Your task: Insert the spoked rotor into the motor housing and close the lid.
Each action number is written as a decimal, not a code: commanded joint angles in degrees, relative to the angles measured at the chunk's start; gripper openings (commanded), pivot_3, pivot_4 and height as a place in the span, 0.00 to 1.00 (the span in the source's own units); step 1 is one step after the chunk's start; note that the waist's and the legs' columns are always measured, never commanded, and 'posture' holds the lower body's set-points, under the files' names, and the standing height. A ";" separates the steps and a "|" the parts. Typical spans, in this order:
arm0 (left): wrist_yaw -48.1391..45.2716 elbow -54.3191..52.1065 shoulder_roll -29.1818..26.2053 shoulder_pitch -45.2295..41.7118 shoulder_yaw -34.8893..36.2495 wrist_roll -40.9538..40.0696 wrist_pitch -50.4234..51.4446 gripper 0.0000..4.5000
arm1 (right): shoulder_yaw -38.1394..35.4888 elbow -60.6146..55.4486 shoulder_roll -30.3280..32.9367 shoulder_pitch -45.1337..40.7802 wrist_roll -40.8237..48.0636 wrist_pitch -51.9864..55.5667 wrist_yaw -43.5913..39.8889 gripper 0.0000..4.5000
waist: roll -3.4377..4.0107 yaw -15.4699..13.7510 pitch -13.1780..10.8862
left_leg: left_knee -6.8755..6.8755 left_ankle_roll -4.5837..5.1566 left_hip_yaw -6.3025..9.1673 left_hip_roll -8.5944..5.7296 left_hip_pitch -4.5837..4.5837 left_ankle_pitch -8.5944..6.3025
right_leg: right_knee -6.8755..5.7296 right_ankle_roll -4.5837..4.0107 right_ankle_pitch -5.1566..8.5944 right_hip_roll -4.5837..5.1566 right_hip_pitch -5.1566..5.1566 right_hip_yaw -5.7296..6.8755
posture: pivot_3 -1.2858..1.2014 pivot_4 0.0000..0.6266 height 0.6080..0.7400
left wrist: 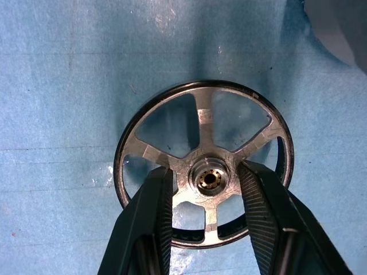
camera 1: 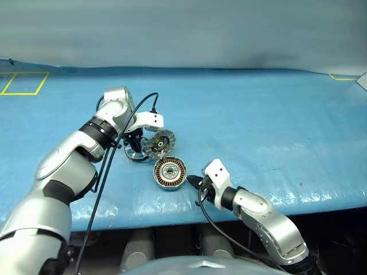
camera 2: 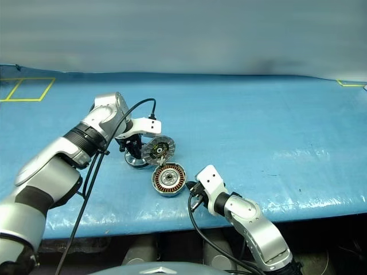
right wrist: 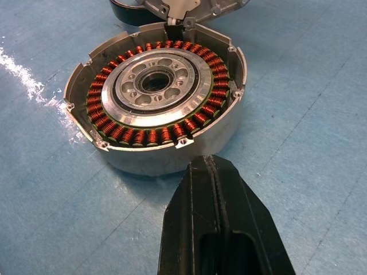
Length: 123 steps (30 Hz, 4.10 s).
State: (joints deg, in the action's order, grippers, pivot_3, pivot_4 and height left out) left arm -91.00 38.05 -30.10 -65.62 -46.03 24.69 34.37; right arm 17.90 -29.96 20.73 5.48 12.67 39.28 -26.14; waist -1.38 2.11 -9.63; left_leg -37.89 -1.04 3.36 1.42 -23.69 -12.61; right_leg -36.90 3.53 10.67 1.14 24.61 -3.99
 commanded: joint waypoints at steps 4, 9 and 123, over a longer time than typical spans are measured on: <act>-0.56 -1.64 -0.90 0.05 1.72 0.38 -2.38 0.31 | -1.10 -1.25 -0.31 -0.84 0.44 -0.70 0.35 0.00 | 0.00 -0.01 0.00 | 0.00 0.00 0.00 -0.01 0.00 0.00 | 0.00 0.00 0.00 0.00 0.00 0.00 | 0.52 0.24 1.00; -1.50 -5.01 -7.96 -0.87 4.40 -2.02 -4.61 0.29 | -1.51 -0.76 -0.81 -1.22 0.42 -0.84 0.65 0.00 | 0.01 0.68 -0.04 | 0.06 0.00 0.00 0.02 -0.04 0.00 | -0.02 0.00 0.00 -0.02 0.09 0.00 | 0.52 0.24 1.00; 36.33 -66.13 -19.61 35.29 20.01 -41.51 20.74 0.74 | -4.16 17.86 1.92 2.44 2.27 -31.24 -18.89 0.00 | 0.05 0.31 -0.09 | 0.27 -0.03 -0.14 0.05 0.26 -0.01 | 0.06 -0.07 0.05 0.04 -0.02 -0.02 | 0.52 0.24 1.00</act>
State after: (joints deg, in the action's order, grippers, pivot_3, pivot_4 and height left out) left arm -54.37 -27.64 -49.73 -29.18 -26.06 -17.46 55.73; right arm 14.25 -10.63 22.56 7.83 14.61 8.20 -45.03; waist -1.33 2.42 -9.72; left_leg -37.62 -1.06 3.22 1.47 -23.44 -12.62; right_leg -36.84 3.46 10.72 1.18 24.60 -4.01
